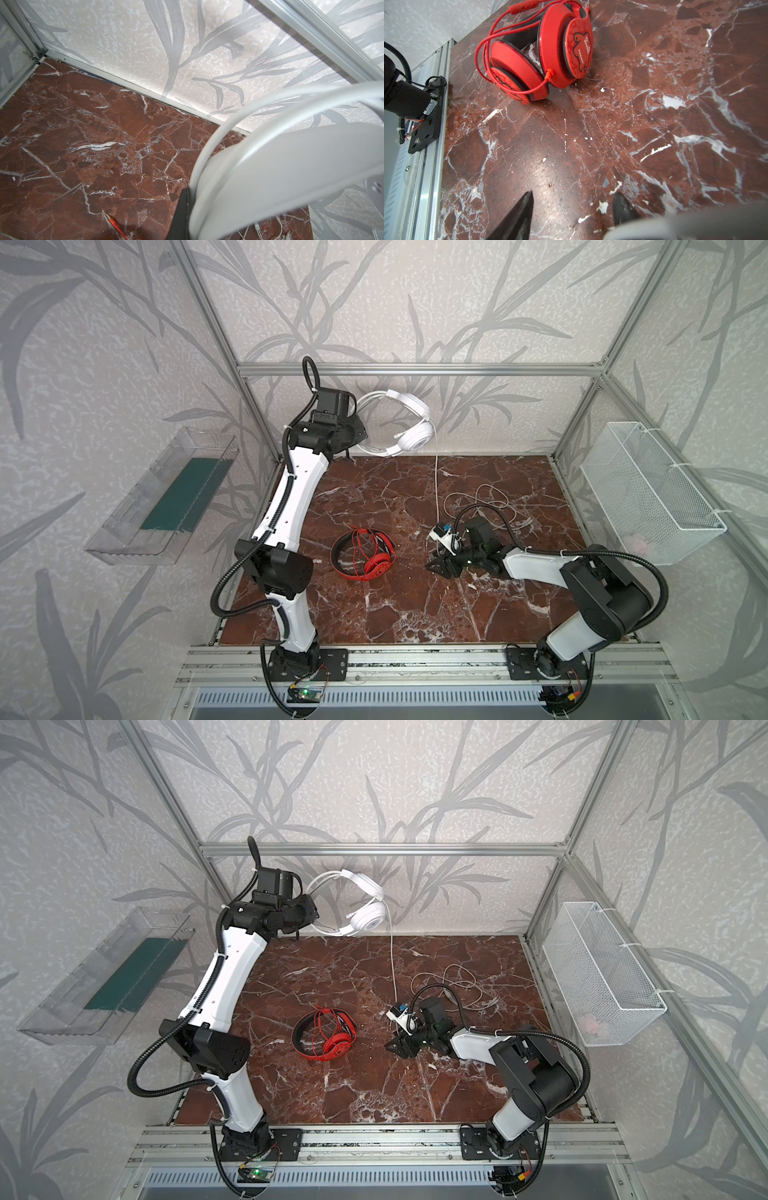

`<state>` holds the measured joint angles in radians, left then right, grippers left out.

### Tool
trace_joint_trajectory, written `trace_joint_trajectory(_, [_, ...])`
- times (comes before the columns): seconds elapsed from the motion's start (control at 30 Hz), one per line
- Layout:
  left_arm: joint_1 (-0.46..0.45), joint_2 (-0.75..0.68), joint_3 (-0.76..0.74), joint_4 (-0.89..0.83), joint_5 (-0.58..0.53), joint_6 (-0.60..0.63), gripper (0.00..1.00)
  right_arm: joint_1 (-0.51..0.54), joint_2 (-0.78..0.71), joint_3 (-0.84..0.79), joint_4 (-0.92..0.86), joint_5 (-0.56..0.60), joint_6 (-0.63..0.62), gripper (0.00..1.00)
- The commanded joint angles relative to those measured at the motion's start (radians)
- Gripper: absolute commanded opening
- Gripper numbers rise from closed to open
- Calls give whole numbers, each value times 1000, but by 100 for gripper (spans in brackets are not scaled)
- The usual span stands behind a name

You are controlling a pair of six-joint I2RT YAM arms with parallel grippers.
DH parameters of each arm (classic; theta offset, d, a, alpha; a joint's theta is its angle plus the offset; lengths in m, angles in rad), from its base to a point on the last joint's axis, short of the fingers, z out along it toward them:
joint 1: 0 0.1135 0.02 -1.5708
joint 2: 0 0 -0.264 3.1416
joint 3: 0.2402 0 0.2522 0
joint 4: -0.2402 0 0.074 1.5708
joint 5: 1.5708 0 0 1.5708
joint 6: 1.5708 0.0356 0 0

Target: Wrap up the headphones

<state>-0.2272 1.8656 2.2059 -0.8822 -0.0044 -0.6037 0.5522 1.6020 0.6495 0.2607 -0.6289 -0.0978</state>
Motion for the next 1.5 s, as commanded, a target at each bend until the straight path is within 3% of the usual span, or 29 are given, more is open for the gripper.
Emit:
trace_joint_trajectory(0.0, [8, -53, 45, 42, -18, -33, 0, -9, -18, 1, -19, 6, 6, 62])
trace_joint_trajectory(0.23, [9, -56, 14, 70, -37, -49, 0, -11, -64, -13, -73, 18, 5, 55])
trace_joint_trajectory(0.53, [8, -73, -82, 119, -54, -70, 0, -8, -210, -54, -124, 38, -29, 20])
trace_joint_trajectory(0.83, [6, -110, -222, 183, -63, -87, 0, 66, -311, 71, -381, 82, -164, 0])
trace_joint_trajectory(1.3, [5, -122, -314, 225, -85, -80, 0, 206, -216, 358, -725, 88, -343, 0])
trace_joint_trajectory(1.47, [2, -115, -319, 233, -74, -74, 0, 218, -175, 452, -847, 14, -399, 0])
